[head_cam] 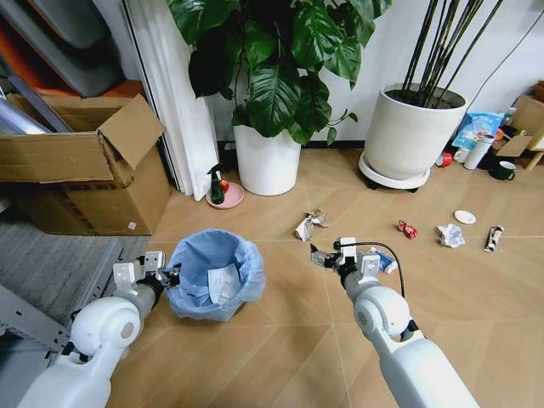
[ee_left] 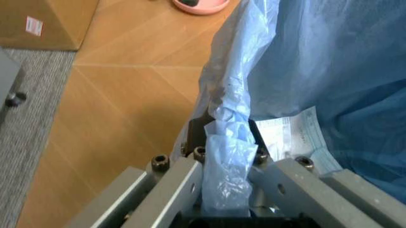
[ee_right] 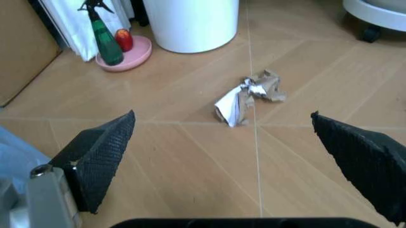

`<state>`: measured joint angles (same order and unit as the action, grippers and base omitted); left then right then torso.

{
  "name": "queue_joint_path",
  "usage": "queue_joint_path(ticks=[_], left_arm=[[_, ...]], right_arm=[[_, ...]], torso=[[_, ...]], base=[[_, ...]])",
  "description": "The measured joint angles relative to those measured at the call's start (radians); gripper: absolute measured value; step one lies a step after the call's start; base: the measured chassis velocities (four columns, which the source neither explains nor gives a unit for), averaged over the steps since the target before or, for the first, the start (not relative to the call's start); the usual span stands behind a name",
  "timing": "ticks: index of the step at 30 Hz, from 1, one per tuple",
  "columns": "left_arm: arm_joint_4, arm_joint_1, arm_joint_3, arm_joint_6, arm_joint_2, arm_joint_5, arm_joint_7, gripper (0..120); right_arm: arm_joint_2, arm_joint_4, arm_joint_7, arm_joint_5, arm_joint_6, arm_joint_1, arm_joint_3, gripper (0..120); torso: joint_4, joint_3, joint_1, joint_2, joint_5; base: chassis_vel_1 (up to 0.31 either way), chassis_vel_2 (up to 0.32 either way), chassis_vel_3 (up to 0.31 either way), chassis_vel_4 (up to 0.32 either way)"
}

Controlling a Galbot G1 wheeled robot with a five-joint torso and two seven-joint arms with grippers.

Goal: Pick up the trash bin and place the garbage on the floor into it.

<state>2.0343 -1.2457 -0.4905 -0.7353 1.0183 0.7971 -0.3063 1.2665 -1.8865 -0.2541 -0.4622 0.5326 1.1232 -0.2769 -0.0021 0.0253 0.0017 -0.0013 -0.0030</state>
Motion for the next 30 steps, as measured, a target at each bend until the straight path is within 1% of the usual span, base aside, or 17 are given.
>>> queue_joint_path(ticks=[9,11,13,16,18,30], left_arm=[[0.007,-0.009,-0.002,0.0,-0.007,-0.001,0.004,0],[0.007,-0.01,-0.002,0.0,-0.005,-0.004,0.004,0],[0.006,-0.01,-0.002,0.0,-0.003,-0.007,0.004,0],[0.004,-0.01,-0.002,0.0,-0.002,-0.009,0.005,0],[0.002,-0.009,-0.001,0.0,0.0,-0.011,0.007,0],[-0.001,-0.007,0.003,0.0,0.002,-0.013,0.011,0]], right_arm=[[0.016,0.015,0.0,0.01,0.0,-0.004,0.011,100],[0.019,0.016,0.0,0.015,-0.001,0.0,0.011,100],[0.02,0.016,0.0,0.019,-0.002,0.006,0.008,100],[0.019,0.016,0.0,0.024,-0.005,0.013,0.003,100],[0.017,0.016,0.002,0.031,-0.009,0.02,-0.005,100],[0.022,0.018,0.005,0.044,-0.015,0.028,-0.009,100]], torso=[[-0.0004,0.0,0.0,0.0,-0.0004],[-0.0001,0.0,0.0,0.0,0.0002],[0.0,0.0,0.0,0.0,-0.0005],[0.0,0.0,0.0,0.0,0.0002],[-0.0002,0.0,0.0,0.0,-0.0003],[-0.0001,0.0,0.0,0.0,-0.0003]], base=[[-0.19,0.186,0.183,-0.175],[-0.171,0.176,0.185,-0.185],[-0.166,0.171,0.175,-0.169],[-0.165,0.171,0.162,-0.167],[-0.173,0.147,0.165,-0.171],[-0.178,0.172,0.179,-0.177]])
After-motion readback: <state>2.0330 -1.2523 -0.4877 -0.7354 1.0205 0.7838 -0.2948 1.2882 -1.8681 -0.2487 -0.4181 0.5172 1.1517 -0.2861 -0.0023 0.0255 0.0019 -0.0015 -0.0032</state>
